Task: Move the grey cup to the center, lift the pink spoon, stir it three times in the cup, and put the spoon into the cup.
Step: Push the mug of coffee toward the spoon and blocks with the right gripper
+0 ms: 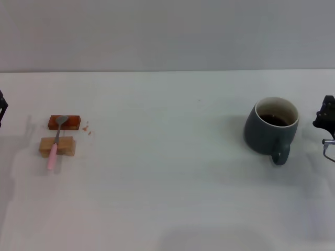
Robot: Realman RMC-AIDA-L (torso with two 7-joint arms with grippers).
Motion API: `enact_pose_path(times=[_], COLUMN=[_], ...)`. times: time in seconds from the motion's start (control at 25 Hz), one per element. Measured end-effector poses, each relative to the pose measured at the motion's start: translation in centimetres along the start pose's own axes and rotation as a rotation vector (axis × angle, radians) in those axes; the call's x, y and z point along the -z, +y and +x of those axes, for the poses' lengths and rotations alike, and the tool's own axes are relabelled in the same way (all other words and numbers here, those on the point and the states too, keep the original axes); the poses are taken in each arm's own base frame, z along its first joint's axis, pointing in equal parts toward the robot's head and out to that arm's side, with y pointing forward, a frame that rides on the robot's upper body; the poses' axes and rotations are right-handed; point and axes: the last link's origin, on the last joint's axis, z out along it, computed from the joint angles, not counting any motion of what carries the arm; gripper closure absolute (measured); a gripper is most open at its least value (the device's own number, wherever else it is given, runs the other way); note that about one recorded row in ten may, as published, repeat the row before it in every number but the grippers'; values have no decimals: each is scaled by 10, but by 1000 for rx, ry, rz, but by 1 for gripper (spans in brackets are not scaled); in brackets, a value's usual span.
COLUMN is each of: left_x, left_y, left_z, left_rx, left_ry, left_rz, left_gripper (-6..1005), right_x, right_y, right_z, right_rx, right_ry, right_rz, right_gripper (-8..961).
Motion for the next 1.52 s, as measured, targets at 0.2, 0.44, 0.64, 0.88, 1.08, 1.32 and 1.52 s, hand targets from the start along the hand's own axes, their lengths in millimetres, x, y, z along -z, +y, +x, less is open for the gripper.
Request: enact_pose_path(times=[0.2,0.44,0.64,0.88,1.08,1.32,1.52], left_x=[0,-1,-2,-2,-2,-2,-2], left_y=[0,1,1,1,1,1,2], left_z=[0,0,1,0,0,0,0], left_rx=[2,2,1,0,0,1,1], left_ry=[0,2,2,-1,-2,-3,-3], left_rz=[1,-1,-3,-4,-3,-2,-3], left_gripper=[172,172,172,172,172,173,172], right_x=[-1,-4,-5,-7,-7,-4,-4], right_y=[9,15,17,27,43,63,81], right_z=[1,1,0,1,1,-1,-4], right_rx=[3,2,1,16,29,37,50], right_ry=[15,32,35,59,58,52,50], right_rz=[-32,-50,-55,-95,-155,-226,-294], right_gripper=[953,953,954,953,953,954,954])
